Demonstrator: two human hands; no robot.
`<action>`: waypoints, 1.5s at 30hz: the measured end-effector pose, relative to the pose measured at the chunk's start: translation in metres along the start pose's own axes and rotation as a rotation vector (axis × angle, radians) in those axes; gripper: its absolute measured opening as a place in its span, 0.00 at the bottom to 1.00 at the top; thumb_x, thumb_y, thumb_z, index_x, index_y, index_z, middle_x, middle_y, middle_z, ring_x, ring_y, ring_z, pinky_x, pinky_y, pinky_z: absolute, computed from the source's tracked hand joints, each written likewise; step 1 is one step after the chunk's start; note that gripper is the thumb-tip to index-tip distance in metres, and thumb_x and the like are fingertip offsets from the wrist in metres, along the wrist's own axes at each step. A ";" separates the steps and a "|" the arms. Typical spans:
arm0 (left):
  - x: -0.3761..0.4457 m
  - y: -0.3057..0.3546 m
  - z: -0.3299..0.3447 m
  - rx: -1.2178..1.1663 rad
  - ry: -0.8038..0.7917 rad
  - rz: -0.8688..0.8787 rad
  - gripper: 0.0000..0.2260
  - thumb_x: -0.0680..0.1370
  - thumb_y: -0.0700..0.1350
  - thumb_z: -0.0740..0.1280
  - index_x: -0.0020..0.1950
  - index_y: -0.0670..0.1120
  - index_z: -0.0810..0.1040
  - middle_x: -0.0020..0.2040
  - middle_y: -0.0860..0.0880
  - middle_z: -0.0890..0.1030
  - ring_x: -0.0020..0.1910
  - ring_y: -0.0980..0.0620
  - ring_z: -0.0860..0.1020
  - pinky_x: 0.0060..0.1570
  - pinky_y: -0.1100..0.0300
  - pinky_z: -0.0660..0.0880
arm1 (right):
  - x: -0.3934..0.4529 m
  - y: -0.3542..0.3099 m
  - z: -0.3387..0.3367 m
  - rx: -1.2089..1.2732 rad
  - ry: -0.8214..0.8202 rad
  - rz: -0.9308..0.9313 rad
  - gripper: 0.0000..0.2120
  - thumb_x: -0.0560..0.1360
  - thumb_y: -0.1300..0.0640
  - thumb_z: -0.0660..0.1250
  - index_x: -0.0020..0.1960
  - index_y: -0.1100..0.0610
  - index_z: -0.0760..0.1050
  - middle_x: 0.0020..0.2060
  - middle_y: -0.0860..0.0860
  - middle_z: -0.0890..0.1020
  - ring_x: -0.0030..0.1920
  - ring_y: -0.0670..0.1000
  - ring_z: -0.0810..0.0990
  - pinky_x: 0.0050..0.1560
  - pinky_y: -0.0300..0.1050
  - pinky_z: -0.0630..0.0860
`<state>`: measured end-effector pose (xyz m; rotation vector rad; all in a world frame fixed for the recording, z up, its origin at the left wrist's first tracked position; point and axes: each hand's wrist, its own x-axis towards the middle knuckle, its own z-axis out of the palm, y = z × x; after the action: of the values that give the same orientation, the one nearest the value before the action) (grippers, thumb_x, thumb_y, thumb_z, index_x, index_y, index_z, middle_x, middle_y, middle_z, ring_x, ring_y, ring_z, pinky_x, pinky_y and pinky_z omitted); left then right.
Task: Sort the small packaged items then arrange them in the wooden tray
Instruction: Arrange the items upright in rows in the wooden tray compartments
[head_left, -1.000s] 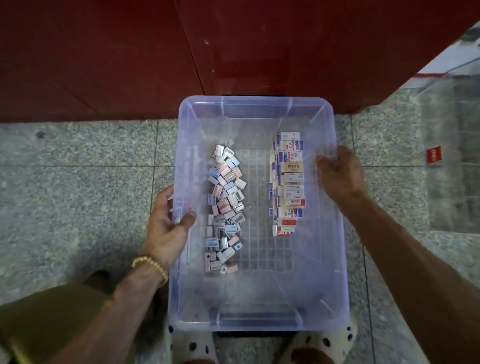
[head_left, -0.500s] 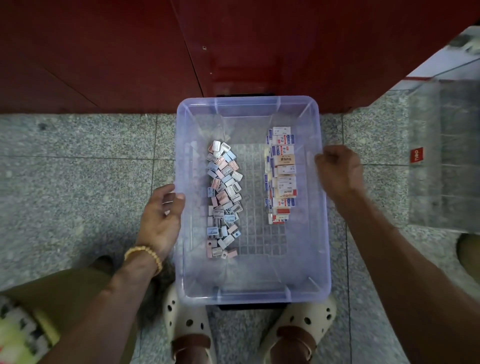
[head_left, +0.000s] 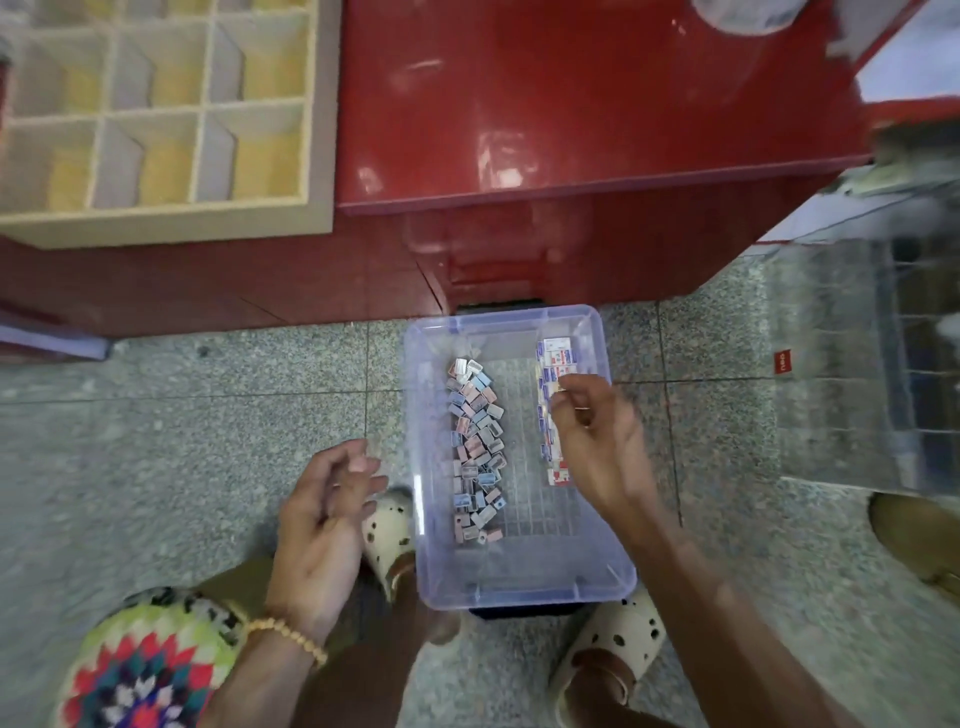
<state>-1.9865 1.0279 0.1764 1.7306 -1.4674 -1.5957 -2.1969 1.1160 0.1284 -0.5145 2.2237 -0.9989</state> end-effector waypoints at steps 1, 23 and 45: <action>0.005 0.006 -0.005 0.019 -0.008 0.008 0.08 0.76 0.53 0.63 0.52 0.54 0.78 0.46 0.52 0.83 0.47 0.53 0.83 0.51 0.55 0.76 | 0.001 -0.008 0.003 0.008 0.008 0.010 0.12 0.82 0.57 0.63 0.64 0.58 0.76 0.47 0.49 0.81 0.46 0.47 0.78 0.44 0.32 0.69; 0.216 -0.097 0.016 0.663 -0.541 0.274 0.12 0.81 0.46 0.63 0.64 0.50 0.70 0.49 0.58 0.75 0.48 0.62 0.76 0.52 0.69 0.72 | 0.054 0.125 0.185 -0.113 0.340 0.068 0.16 0.79 0.50 0.56 0.53 0.59 0.77 0.44 0.54 0.82 0.39 0.54 0.81 0.40 0.53 0.79; 0.253 -0.166 0.050 0.454 -0.483 0.562 0.35 0.77 0.53 0.62 0.78 0.51 0.47 0.67 0.48 0.74 0.58 0.56 0.78 0.48 0.75 0.71 | 0.106 0.258 0.315 -0.526 0.225 -0.010 0.34 0.71 0.34 0.61 0.66 0.57 0.74 0.66 0.63 0.74 0.64 0.66 0.72 0.58 0.60 0.71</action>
<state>-2.0043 0.8975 -0.1007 0.9745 -2.4346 -1.4878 -2.0791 1.0556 -0.2709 -0.6650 2.6981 -0.4810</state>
